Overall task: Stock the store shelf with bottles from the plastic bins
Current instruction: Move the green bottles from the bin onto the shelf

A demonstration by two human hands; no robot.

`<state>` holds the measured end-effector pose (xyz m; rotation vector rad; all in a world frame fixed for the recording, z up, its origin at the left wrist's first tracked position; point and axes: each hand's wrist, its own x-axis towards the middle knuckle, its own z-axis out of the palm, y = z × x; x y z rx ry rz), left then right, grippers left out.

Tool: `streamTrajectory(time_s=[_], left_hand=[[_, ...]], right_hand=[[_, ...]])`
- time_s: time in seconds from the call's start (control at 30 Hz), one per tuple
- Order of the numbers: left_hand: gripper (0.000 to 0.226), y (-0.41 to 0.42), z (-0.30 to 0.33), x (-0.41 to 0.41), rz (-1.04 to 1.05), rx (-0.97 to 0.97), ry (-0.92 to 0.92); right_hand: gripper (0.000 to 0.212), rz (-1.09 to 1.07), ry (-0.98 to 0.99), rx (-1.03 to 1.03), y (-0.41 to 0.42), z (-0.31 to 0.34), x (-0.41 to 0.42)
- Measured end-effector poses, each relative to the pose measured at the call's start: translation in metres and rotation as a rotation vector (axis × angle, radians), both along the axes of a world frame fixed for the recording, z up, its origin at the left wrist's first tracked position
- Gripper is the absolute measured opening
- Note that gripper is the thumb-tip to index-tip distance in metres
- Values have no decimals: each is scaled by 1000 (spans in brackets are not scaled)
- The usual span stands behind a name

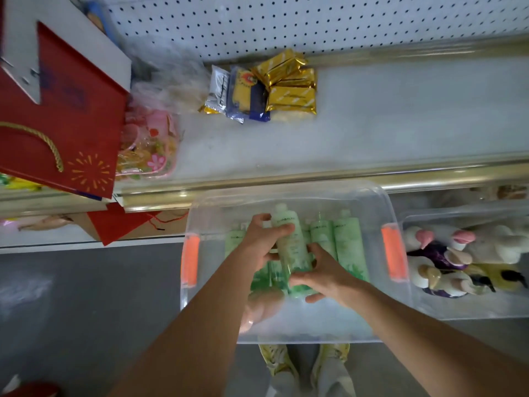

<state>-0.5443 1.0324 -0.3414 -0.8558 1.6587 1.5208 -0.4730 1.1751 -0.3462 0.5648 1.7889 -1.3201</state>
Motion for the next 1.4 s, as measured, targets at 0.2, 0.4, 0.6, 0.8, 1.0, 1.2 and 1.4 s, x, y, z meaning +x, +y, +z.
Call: streamTrajectory(time_s=[0.2,0.4,0.6,0.8,1.0,1.2,1.4], left_hand=[[53,-8,69,2,16,11,276],[51,-6,155,6,99,15,522],[53,-1,243,4,99,-32,788],[46,0,313,8,79,-24,960],[50,3,364,18,71,-48,1040],[48,4,413,20,58,-44,1145],[49,-3,462,3,3,-91,1278]], right_hand=[[54,-15,139,-47,2,57,-5],[49,-30,369,-49,8,123,-11],[57,-64,581,-113,16,191,-20],[57,2,765,-125,23,258,-25],[56,1,875,-158,28,304,-23],[54,-28,976,-171,26,345,-29],[55,-50,1065,-172,14,389,-45]])
